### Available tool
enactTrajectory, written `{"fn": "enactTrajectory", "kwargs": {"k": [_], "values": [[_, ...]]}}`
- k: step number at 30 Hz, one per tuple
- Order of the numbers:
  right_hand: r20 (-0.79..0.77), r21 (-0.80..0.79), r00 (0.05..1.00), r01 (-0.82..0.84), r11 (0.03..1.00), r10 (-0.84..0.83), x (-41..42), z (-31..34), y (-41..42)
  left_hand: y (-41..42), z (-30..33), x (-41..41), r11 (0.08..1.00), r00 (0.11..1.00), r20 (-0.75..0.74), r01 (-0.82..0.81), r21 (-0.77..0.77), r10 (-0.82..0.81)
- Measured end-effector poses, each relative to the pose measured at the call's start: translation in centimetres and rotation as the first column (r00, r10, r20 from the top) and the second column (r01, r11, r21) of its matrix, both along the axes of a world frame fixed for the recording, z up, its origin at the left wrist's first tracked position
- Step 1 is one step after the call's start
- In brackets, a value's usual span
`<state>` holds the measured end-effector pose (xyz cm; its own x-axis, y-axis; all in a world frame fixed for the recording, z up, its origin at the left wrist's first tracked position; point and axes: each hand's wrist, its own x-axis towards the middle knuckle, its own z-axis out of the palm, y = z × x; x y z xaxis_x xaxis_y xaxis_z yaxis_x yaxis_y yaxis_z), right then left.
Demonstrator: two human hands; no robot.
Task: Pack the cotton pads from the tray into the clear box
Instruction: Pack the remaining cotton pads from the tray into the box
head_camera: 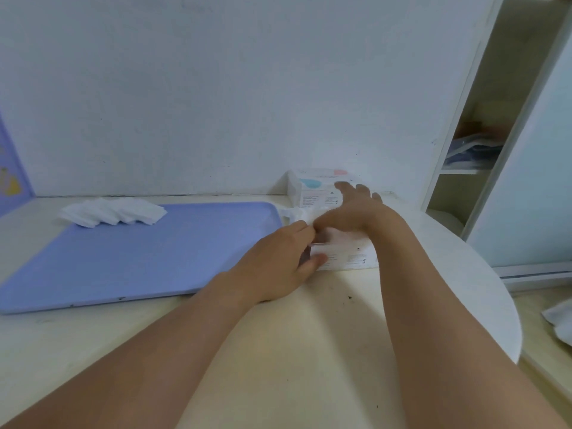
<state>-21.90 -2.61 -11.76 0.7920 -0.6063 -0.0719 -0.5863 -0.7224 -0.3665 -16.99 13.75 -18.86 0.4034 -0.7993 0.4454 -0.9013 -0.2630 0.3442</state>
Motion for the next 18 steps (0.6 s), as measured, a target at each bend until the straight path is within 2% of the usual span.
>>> {"fn": "enactTrajectory", "kwargs": {"k": [4,8,9,11,12,13,14,16,17,18], "values": [[-0.187,-0.133,0.981,0.029,0.991,-0.053,0.5,-0.8,0.5,-0.2,-0.3,0.4,0.999,0.999,-0.024,-0.024,-0.045,0.023],[-0.185,-0.144,0.980,0.042,0.989,-0.068,0.8,-0.8,0.6,-0.4,-0.6,0.7,0.998,0.999,0.006,-0.037,-0.049,0.038],[-0.189,-0.137,0.981,0.018,0.990,-0.044,0.7,-0.6,0.5,-0.4,-0.6,0.6,0.997,1.000,-0.023,-0.021,-0.068,0.019],[-0.129,-0.070,0.991,-0.049,0.996,0.040,-0.1,-0.2,0.0,-0.2,-0.2,0.2,0.985,0.984,-0.176,-0.018,-0.171,-0.013],[-0.031,0.004,0.996,-0.083,0.997,0.083,-0.6,0.3,-0.2,0.0,0.2,0.1,0.969,0.963,-0.268,-0.049,-0.243,-0.018],[0.128,0.089,0.985,-0.125,0.988,0.113,-1.0,0.9,-0.3,0.2,0.8,0.1,0.943,0.936,-0.351,-0.100,-0.319,-0.020],[0.339,0.159,0.932,-0.189,0.969,0.127,-1.5,1.4,-0.1,0.6,1.2,0.1,0.907,0.907,-0.421,-0.171,-0.385,-0.008],[0.727,0.198,0.680,-0.332,0.922,0.089,-1.4,2.1,2.1,2.2,2.5,1.2,0.821,0.863,-0.501,-0.327,-0.468,0.058],[0.824,0.200,0.562,-0.401,0.894,0.068,-0.9,2.2,3.7,3.5,3.3,2.2,0.780,0.850,-0.512,-0.404,-0.477,0.127],[0.866,0.202,0.496,-0.464,0.863,0.064,-0.5,1.8,5.6,5.0,4.0,3.3,0.757,0.834,-0.512,-0.466,-0.457,0.204]]}}
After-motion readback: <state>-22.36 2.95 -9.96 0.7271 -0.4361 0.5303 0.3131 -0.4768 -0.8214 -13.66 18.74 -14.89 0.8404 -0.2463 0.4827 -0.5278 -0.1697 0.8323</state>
